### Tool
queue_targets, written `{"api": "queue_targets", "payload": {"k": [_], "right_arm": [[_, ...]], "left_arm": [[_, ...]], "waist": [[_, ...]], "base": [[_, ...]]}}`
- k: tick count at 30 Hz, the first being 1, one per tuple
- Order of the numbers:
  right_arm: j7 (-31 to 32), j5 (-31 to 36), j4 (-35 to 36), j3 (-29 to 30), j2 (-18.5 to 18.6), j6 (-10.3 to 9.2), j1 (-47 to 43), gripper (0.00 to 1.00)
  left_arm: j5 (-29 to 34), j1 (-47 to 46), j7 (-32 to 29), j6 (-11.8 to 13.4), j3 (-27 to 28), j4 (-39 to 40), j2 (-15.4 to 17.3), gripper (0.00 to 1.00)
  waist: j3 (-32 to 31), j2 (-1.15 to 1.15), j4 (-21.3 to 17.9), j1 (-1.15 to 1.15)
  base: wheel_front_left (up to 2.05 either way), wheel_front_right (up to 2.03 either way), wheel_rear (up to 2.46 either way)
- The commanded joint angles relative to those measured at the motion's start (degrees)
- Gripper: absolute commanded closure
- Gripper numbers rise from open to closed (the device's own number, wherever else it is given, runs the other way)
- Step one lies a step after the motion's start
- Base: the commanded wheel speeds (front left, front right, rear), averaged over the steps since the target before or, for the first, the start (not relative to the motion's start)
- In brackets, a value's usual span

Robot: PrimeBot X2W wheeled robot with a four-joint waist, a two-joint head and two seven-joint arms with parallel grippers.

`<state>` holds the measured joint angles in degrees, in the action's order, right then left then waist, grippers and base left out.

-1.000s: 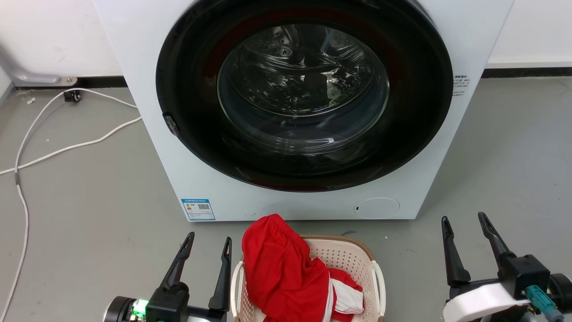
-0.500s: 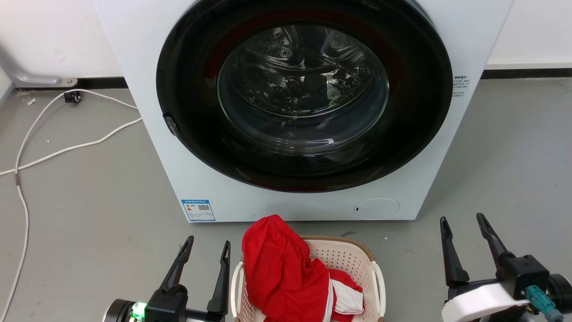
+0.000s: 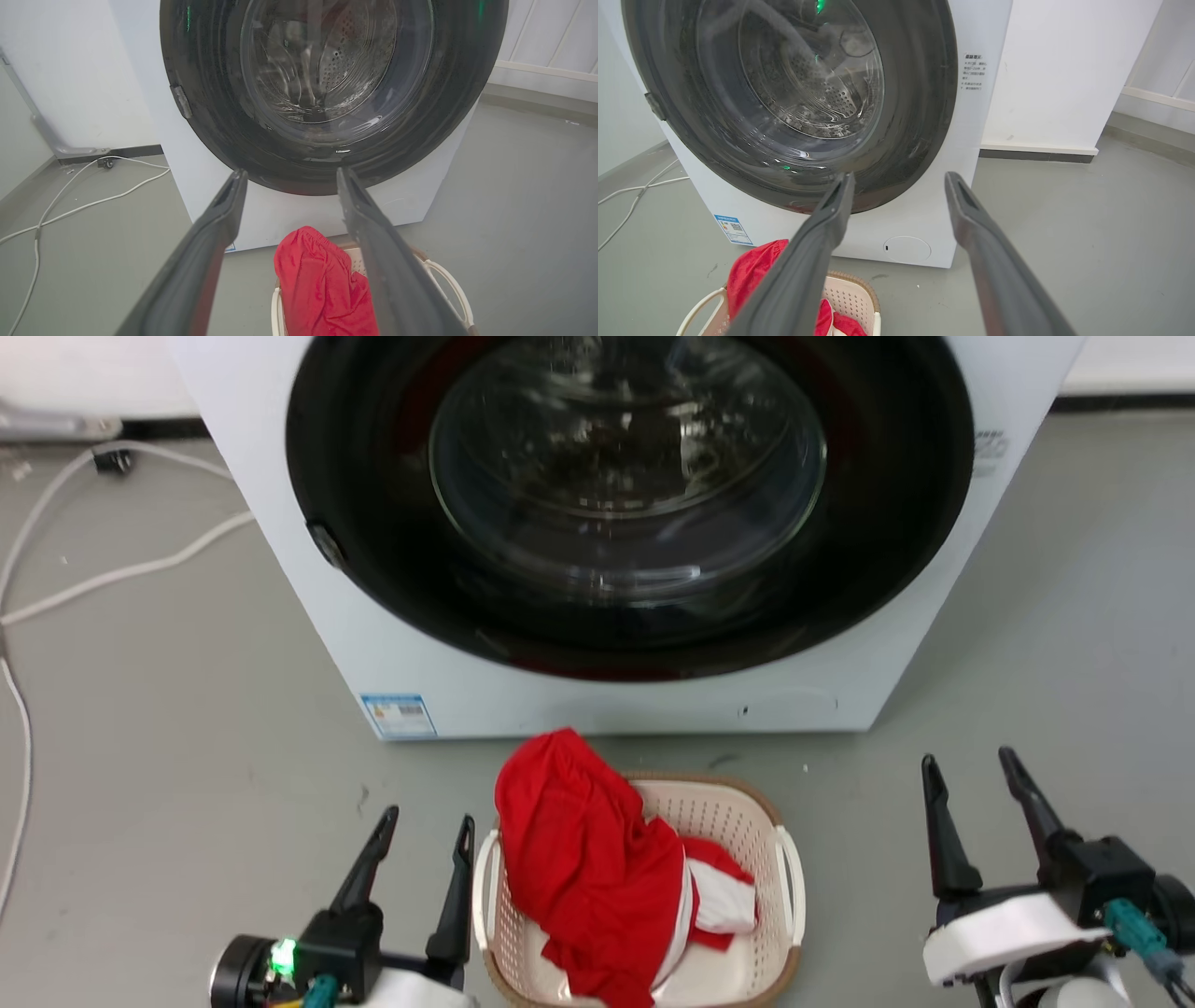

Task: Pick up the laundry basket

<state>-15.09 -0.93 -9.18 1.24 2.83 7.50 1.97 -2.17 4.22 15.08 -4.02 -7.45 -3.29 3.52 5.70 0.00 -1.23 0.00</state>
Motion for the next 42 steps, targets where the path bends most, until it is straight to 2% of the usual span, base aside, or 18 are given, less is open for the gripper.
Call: {"api": "queue_targets", "payload": {"k": [1, 11, 18, 22, 25, 30, 34, 42], "right_arm": [[-0.12, 0.48, -0.31, 0.31, 0.09, -0.02, 1.74, 0.00], [0.41, 1.88, -5.74, 0.33, 0.08, -0.03, 11.58, 0.00], [3.27, 1.02, -13.57, -0.87, 0.07, -0.03, 19.30, 0.00], [5.19, 0.66, -19.06, -2.45, 0.05, -0.03, 23.70, 0.00], [6.18, 1.00, -22.07, -2.80, 0.11, -0.03, 25.83, 0.00], [9.45, -1.27, -30.08, -4.56, 0.07, -0.03, 31.49, 0.00], [11.71, -7.22, -35.62, -7.78, 0.05, -0.03, 35.93, 0.00], [18.00, -10.86, -46.33, -11.83, 0.09, -0.03, 43.85, 0.00]], "left_arm": [[-0.20, -2.08, 0.14, -0.26, 0.49, -0.62, -0.04, 0.00], [-1.09, -15.07, 0.14, -2.03, 2.78, -9.48, 1.67, 0.00], [-2.25, -25.54, 0.14, -2.92, 2.92, -23.73, 3.83, 0.00], [-3.27, -31.69, -0.26, -3.27, 1.58, -34.12, 5.10, 0.00], [-4.25, -35.26, -0.98, -3.31, 0.82, -38.50, 6.03, 0.00], [-8.51, -42.17, -2.89, -3.43, -4.07, -46.72, 6.99, 0.00], [-13.17, -46.40, -5.59, -3.37, -9.35, -50.96, 7.57, 0.00], [-21.73, -51.79, -10.71, -3.38, -18.83, -54.78, 8.65, 0.00]], "waist": [[5.43, 0.00, -0.32, 0.00], [21.35, 0.00, -1.12, 0.00], [28.95, 0.00, -1.69, 0.00], [32.01, 0.00, -1.89, 0.00], [33.53, 0.00, -1.88, 0.00], [36.86, 0.00, -1.55, 0.00], [39.21, 0.00, -0.73, 0.00], [42.23, 0.00, 0.56, 0.00]], "base": [[0.00, 0.00, 0.00], [0.00, 0.00, 0.00], [0.00, 0.00, 0.00], [0.00, 0.00, 0.00], [0.00, 0.00, 0.00], [0.00, 0.00, 0.00], [0.00, 0.00, 0.00], [0.00, 0.00, 0.00]]}}
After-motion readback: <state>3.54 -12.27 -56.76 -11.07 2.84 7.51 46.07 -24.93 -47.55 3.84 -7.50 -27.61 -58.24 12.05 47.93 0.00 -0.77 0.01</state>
